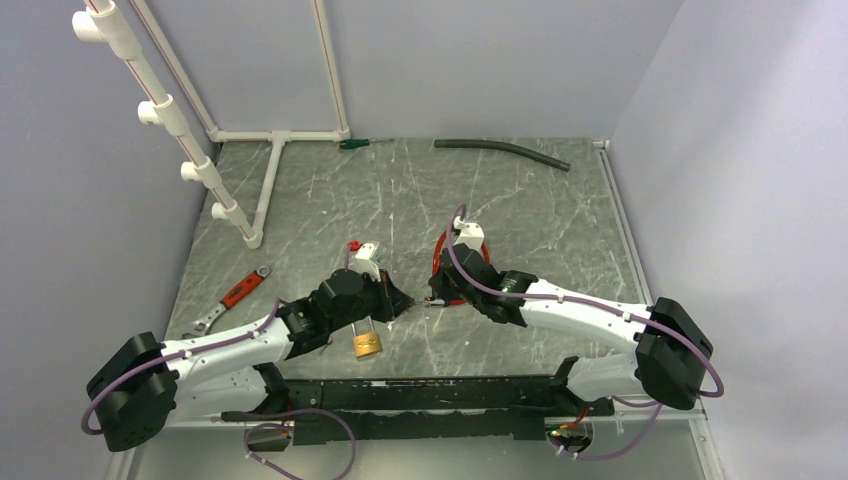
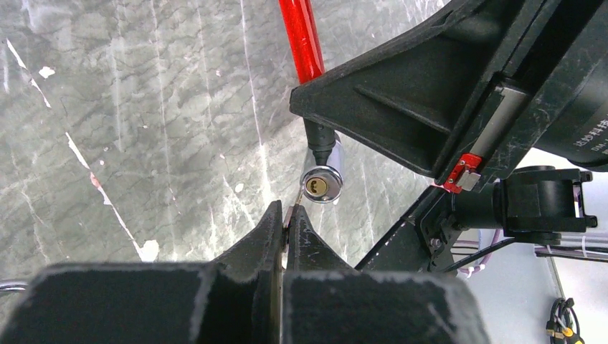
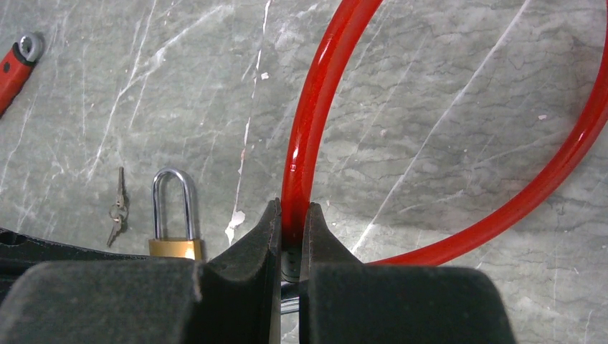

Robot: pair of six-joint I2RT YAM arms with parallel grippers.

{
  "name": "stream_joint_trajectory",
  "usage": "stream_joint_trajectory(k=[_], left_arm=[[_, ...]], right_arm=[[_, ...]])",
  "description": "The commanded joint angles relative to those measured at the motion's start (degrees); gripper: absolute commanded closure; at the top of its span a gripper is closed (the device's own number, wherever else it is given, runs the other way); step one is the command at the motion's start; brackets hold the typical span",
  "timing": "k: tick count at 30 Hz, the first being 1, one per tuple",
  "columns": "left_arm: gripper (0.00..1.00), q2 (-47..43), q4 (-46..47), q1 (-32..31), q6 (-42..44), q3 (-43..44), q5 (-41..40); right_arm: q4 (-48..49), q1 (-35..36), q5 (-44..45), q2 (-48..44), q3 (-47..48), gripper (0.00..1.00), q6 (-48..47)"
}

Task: Unlock with the key

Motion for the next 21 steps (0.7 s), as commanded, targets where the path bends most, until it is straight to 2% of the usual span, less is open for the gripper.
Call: stream_joint_trajectory(k=[1, 21], left_arm=[[1.00, -1.10, 2.30, 0.09, -0.27, 0.63, -0.35], [1.00, -1.66, 1.15, 0.04, -0.27, 0.77, -0.16]], right_arm=[[2.17, 0.49, 2.29, -0.76, 3.30, 1.00, -0.19], [1.93, 1.09, 4.31, 0.30, 3.72, 1.00, -0.19]])
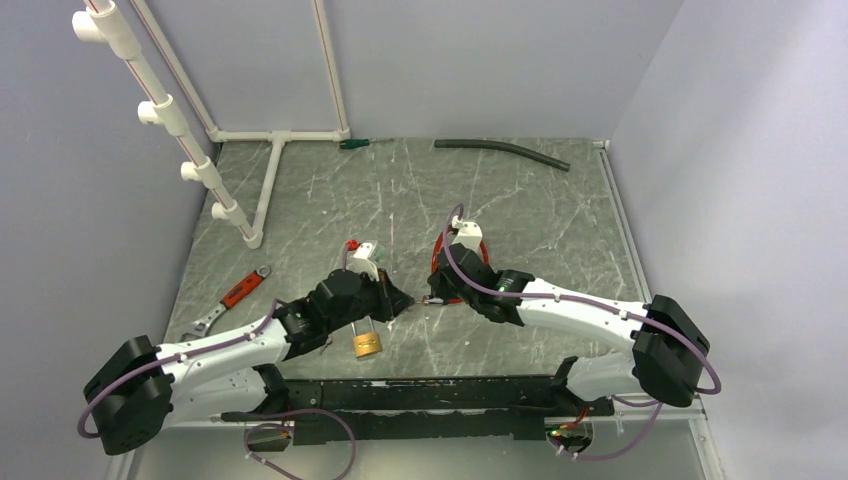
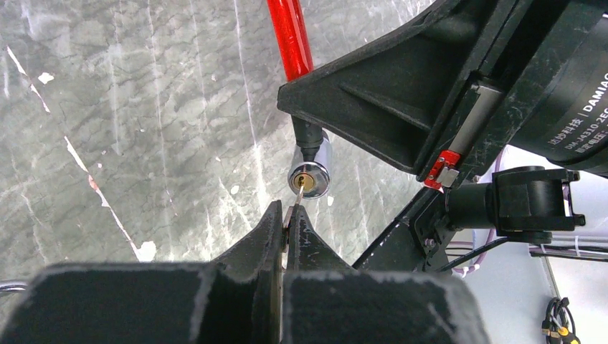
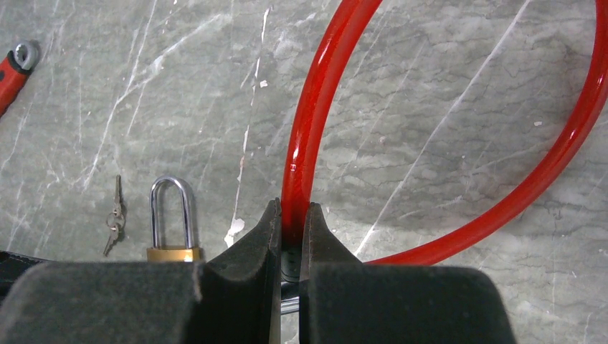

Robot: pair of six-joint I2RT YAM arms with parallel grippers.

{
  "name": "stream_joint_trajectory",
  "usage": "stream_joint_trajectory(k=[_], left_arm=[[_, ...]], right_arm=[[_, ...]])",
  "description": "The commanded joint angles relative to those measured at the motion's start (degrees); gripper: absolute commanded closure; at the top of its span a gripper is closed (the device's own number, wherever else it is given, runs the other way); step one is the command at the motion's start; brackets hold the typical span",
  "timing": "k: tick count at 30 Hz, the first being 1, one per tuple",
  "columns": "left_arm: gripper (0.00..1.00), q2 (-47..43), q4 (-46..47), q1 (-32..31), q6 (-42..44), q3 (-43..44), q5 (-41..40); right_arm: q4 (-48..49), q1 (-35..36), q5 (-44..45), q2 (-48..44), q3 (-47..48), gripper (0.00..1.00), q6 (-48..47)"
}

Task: Unlock with the key

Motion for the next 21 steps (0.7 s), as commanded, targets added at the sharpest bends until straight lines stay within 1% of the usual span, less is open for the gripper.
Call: stream_joint_trajectory(k=[1, 10, 21], left_arm=[[1.00, 0.08, 1.93, 0.09, -0.39, 0.72, -0.23], [1.00, 2.60, 5.36, 0.10, -0.52, 0.59, 0.20], [1.00, 2.37, 4.32, 0.02, -0.20, 1.43, 0.20]], right_arm=[[1.91, 0.41, 2.33, -0.82, 2.88, 1.00, -0.19], [2.57, 0.50, 1.63, -0.43, 2.84, 1.00, 0.04], [3.47, 1.02, 1.62, 0.72, 2.87, 1.00, 0.25]])
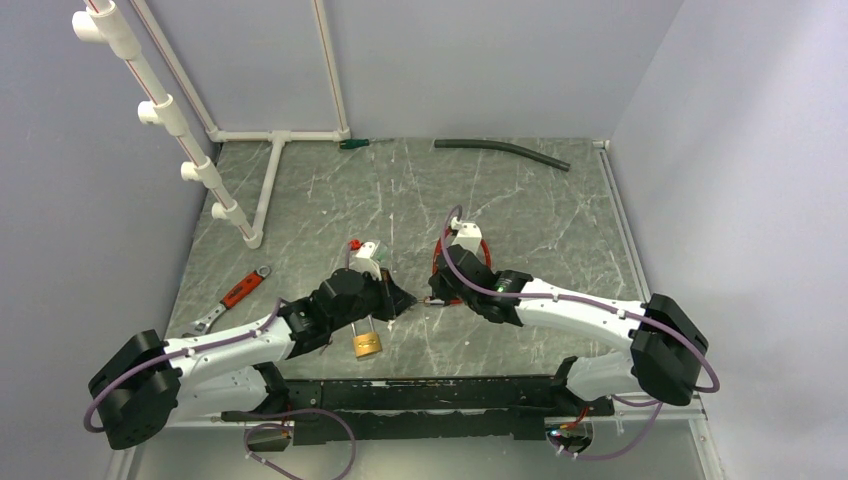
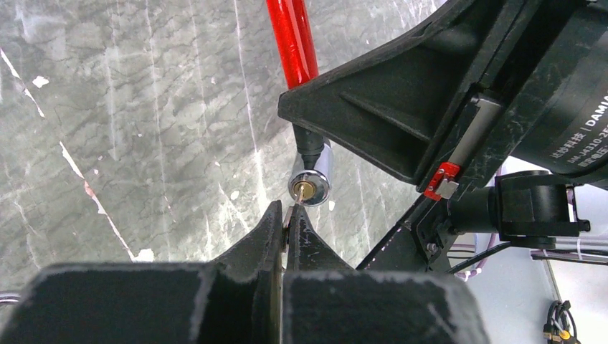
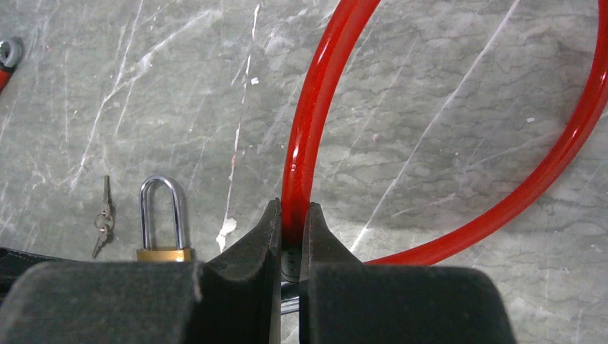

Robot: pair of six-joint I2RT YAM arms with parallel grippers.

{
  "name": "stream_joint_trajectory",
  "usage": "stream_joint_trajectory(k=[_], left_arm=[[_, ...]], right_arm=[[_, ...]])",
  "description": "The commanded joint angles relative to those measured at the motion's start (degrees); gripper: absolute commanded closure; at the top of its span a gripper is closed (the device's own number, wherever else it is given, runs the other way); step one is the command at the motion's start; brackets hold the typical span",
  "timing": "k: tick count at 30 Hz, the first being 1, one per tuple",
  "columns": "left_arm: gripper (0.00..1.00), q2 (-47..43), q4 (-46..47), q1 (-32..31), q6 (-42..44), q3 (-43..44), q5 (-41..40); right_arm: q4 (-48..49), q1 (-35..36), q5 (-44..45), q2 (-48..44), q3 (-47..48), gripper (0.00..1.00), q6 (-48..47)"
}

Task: Unlock with the key

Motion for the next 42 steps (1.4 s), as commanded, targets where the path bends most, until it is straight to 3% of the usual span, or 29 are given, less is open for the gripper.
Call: stream_joint_trajectory(k=[1, 27, 42], left_arm=[[1.00, 0.34, 2.02, 0.06, -0.15, 1.50, 0.20], [1.00, -1.49, 0.71, 0.08, -0.44, -1.00, 0.01], [1.00, 4.09, 3.34, 0.08, 0.33, 0.71, 1.14]], right_arm=[[4.10, 0.75, 0.79, 0.53, 3.04, 1.00, 0.25], [3.06, 0.72, 3.01, -0.08, 4.42, 1.00, 0.67], [4.54, 0.84, -0.80, 0.62, 5.07, 1.00, 0.80]])
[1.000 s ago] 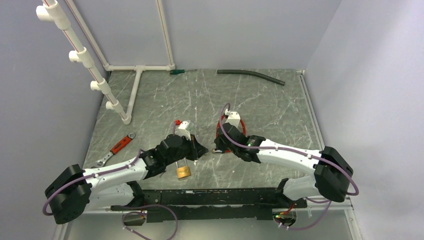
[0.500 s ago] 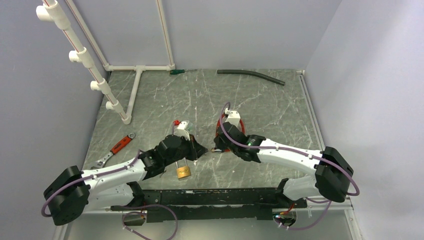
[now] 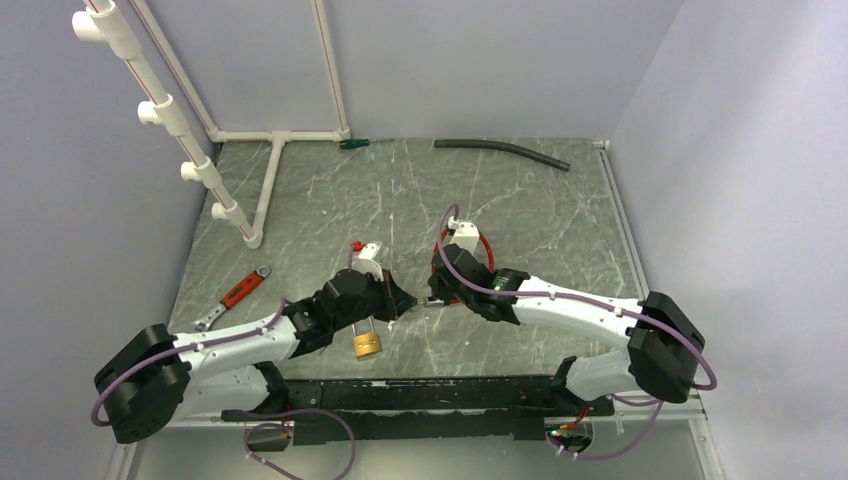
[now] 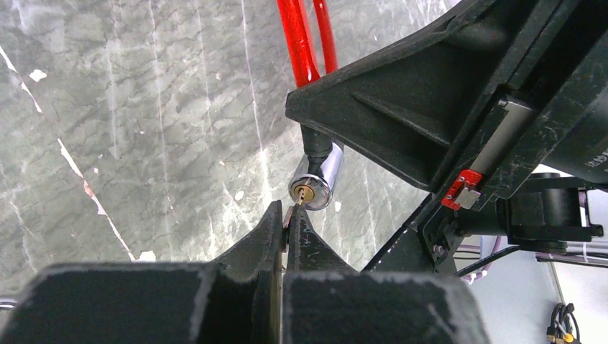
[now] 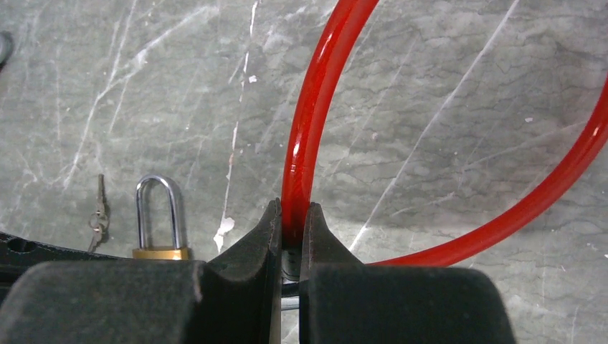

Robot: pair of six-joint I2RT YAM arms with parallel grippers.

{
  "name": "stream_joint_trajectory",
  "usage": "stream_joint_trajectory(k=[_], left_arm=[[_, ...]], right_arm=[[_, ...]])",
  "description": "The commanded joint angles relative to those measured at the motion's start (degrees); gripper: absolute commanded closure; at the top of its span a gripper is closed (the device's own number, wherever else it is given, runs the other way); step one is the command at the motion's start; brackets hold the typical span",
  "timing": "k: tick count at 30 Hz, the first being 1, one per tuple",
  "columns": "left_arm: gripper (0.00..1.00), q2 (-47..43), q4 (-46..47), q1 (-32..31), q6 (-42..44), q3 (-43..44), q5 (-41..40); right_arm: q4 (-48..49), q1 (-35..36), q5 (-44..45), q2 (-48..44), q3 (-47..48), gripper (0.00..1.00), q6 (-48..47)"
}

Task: Unlock with the key

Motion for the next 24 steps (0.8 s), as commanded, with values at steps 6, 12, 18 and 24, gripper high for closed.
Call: stream_joint_trajectory(k=[6, 12, 18, 24], left_arm=[[1.00, 3.64, 2.69, 0.02, 0.72, 2.23, 0.89], [1.00, 1.24, 2.54, 0.01, 0.18, 2.18, 0.89], [1.00, -0.88, 4.12, 0.06, -0.13, 0.22, -0.75], [1.00, 0.11, 7.52, 0.02, 0.37, -1.84, -1.49]], right_arm=[[5.57, 0.54, -1.70, 0.62, 3.33, 1.00, 3.71], [6.40, 0.49, 0.14, -1.22, 0.47, 1.00, 7.71], [6.27, 0.44, 1.37, -3.12, 1.00, 1.00, 9.10], [0.75, 0.30, 1.90, 0.81, 6.01, 1.00, 13.52]])
